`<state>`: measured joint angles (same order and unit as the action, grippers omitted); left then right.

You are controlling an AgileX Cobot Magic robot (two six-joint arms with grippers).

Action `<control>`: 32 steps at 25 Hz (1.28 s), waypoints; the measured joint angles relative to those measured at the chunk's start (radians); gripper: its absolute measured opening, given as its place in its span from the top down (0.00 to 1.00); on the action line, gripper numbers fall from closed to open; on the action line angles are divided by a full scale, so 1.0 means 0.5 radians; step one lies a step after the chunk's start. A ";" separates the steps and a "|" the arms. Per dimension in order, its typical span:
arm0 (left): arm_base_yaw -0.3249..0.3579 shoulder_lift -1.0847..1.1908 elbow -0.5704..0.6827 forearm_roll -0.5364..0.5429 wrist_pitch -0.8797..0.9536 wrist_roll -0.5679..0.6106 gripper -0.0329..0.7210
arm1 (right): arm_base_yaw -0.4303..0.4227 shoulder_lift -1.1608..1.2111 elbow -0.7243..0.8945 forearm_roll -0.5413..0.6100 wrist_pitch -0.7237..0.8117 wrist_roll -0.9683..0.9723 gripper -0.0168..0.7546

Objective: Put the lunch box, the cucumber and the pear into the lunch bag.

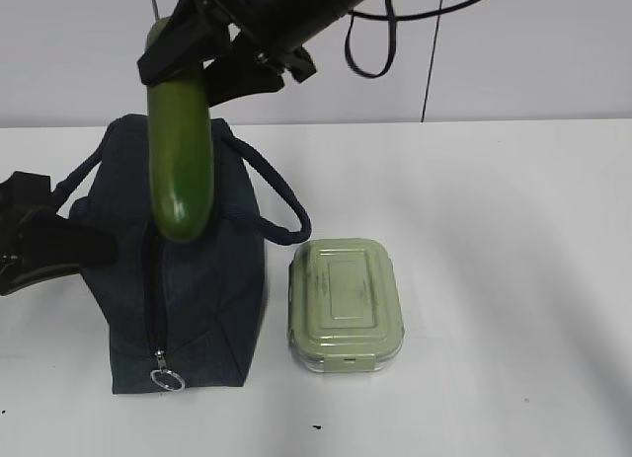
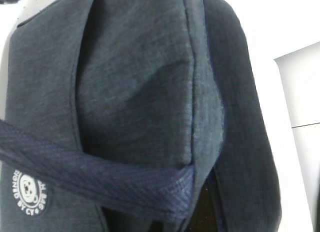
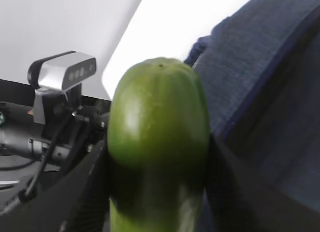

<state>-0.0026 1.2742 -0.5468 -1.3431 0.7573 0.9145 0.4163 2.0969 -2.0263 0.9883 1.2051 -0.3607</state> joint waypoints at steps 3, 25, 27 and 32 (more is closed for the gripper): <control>0.000 0.000 0.000 0.000 0.000 0.000 0.98 | 0.016 0.122 0.000 0.162 -0.049 -0.064 0.45; 0.000 0.000 0.000 0.000 0.000 0.000 0.98 | 0.026 0.395 -0.072 -0.010 -0.146 -0.128 0.30; 0.000 0.000 0.000 0.000 0.000 0.000 0.98 | 0.022 0.395 -0.145 -0.029 -0.084 -0.128 0.30; 0.000 0.000 0.000 0.000 0.000 0.000 0.98 | 0.022 0.395 -0.435 -0.212 0.028 -0.061 0.30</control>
<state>-0.0026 1.2742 -0.5468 -1.3431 0.7573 0.9145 0.4273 2.2944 -2.2438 0.8825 1.2191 -0.3912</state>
